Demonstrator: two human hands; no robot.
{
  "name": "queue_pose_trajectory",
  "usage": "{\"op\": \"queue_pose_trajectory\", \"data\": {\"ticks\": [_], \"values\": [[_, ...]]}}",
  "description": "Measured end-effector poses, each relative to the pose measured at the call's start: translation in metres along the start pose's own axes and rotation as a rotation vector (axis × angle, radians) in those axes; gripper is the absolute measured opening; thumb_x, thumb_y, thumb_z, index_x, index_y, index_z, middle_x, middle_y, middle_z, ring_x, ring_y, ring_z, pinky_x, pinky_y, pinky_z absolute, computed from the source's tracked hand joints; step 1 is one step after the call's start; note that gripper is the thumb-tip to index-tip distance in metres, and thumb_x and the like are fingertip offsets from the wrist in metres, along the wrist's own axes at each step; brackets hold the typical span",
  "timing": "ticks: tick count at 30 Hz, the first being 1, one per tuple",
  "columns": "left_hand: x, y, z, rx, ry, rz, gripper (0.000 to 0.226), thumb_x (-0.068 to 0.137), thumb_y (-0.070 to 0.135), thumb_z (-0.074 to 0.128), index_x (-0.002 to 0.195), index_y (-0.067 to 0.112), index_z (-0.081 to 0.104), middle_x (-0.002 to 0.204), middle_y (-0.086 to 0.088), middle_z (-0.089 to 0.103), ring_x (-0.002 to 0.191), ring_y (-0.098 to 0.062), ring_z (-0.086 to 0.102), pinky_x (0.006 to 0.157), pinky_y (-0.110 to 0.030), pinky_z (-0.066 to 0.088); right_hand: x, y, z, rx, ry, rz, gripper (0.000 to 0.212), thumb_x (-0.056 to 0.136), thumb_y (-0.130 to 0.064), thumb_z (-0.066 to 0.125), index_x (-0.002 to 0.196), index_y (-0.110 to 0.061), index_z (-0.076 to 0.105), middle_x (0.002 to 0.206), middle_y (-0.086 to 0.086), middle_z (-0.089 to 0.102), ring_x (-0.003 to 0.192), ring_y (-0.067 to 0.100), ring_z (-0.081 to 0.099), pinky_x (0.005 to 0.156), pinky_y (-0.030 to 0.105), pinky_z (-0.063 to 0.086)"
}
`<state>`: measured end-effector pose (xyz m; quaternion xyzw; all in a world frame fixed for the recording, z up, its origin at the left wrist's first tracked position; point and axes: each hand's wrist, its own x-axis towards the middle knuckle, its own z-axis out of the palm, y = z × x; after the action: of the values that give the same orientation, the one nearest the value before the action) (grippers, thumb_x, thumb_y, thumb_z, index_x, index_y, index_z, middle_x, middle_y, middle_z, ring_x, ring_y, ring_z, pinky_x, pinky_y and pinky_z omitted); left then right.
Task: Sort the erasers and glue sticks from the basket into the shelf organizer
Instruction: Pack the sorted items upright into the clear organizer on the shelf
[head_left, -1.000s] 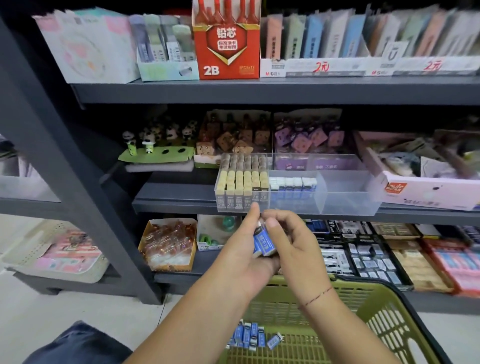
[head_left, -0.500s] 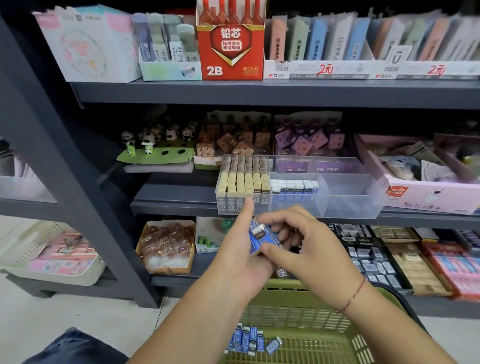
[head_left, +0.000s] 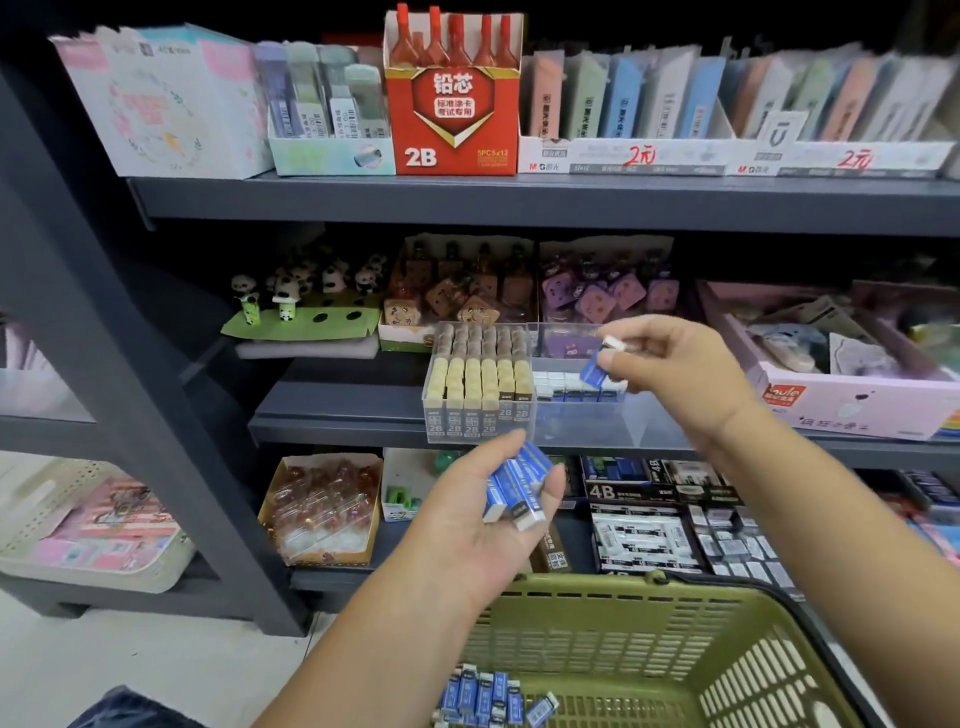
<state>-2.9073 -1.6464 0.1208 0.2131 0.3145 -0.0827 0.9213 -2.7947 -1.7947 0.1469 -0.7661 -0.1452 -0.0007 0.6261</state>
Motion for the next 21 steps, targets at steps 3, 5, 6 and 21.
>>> {"op": "queue_pose_trajectory", "data": {"ticks": [3, 5, 6, 21], "values": [[0.0, 0.002, 0.0, -0.029, -0.004, -0.022, 0.031, 0.077, 0.003, 0.075, 0.106, -0.002, 0.065, 0.119, -0.026, 0.062, 0.106, -0.036, 0.063, 0.059, -0.041, 0.06, 0.037, 0.021, -0.002, -0.401, -0.037, -0.071, 0.018, 0.079, 0.0, 0.072, 0.076, -0.017, 0.066, 0.068, -0.002, 0.063, 0.058, 0.007, 0.055, 0.061, 0.016, 0.048], [0.001, 0.003, 0.0, -0.033, -0.008, -0.028, 0.031, 0.079, 0.005, 0.074, 0.107, -0.003, 0.064, 0.119, -0.026, 0.061, 0.106, -0.035, 0.062, 0.06, -0.042, 0.06, 0.05, 0.031, 0.001, -0.616, -0.143, -0.115, 0.013, 0.078, -0.005, 0.073, 0.077, -0.017, 0.068, 0.07, -0.007, 0.063, 0.059, 0.002, 0.053, 0.059, 0.006, 0.043], [0.002, 0.003, 0.0, -0.038, -0.01, -0.03, 0.031, 0.079, 0.005, 0.074, 0.108, -0.003, 0.064, 0.12, -0.027, 0.061, 0.106, -0.035, 0.062, 0.059, -0.042, 0.06, 0.054, 0.034, 0.004, -0.703, -0.192, -0.137, 0.01, 0.078, -0.007, 0.074, 0.079, -0.015, 0.069, 0.073, -0.006, 0.063, 0.061, 0.002, 0.053, 0.057, 0.005, 0.04], [0.001, 0.008, 0.003, -0.062, 0.003, 0.016, 0.025, 0.082, 0.005, 0.071, 0.105, -0.003, 0.063, 0.111, -0.025, 0.063, 0.109, -0.037, 0.061, 0.061, -0.048, 0.058, 0.066, 0.038, 0.024, -1.011, -0.335, -0.21, 0.006, 0.082, -0.014, 0.072, 0.081, -0.008, 0.071, 0.088, 0.001, 0.069, 0.076, 0.01, 0.055, 0.069, 0.019, 0.038]]}}
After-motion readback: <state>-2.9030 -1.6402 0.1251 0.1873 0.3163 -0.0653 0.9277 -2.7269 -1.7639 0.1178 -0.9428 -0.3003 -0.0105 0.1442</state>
